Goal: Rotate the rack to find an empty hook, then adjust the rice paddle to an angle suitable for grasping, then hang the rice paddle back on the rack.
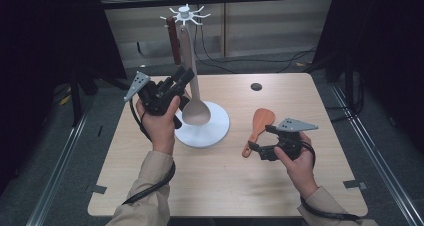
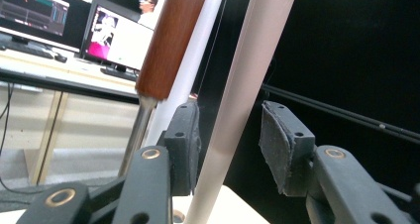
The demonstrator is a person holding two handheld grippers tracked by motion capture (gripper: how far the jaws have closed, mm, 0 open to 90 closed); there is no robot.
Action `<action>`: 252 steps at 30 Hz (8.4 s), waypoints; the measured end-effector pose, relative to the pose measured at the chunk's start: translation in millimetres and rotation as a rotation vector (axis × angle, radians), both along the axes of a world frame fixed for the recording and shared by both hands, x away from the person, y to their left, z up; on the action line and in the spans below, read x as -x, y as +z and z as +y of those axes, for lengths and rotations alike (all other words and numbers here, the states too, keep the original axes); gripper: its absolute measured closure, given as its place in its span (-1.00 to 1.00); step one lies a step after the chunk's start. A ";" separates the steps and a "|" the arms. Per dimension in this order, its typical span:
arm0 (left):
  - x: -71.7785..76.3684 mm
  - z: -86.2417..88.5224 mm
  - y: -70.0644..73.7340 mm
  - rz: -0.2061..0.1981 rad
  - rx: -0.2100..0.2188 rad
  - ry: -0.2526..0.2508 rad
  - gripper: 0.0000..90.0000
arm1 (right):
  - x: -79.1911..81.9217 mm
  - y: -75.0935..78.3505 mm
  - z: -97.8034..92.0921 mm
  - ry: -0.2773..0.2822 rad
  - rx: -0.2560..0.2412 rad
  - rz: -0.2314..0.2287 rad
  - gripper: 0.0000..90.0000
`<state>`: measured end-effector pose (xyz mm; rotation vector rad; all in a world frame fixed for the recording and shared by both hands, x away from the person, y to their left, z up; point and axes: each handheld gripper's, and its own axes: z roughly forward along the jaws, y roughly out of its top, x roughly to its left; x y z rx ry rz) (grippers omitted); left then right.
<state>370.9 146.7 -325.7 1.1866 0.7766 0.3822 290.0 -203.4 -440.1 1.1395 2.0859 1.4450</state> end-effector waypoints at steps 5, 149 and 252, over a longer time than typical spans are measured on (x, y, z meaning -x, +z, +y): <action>2.3 -0.1 8.6 -0.029 0.006 -0.004 0.34 | -0.3 0.6 -0.8 -0.001 -0.001 -0.005 -0.81; 28.7 0.8 -4.0 -0.083 -0.076 -0.023 0.29 | -4.4 -13.0 -5.1 -0.008 0.036 0.026 -0.81; 79.6 13.7 -113.3 0.182 -0.298 -0.186 -0.47 | -26.9 -63.3 24.4 0.248 0.243 0.184 1.00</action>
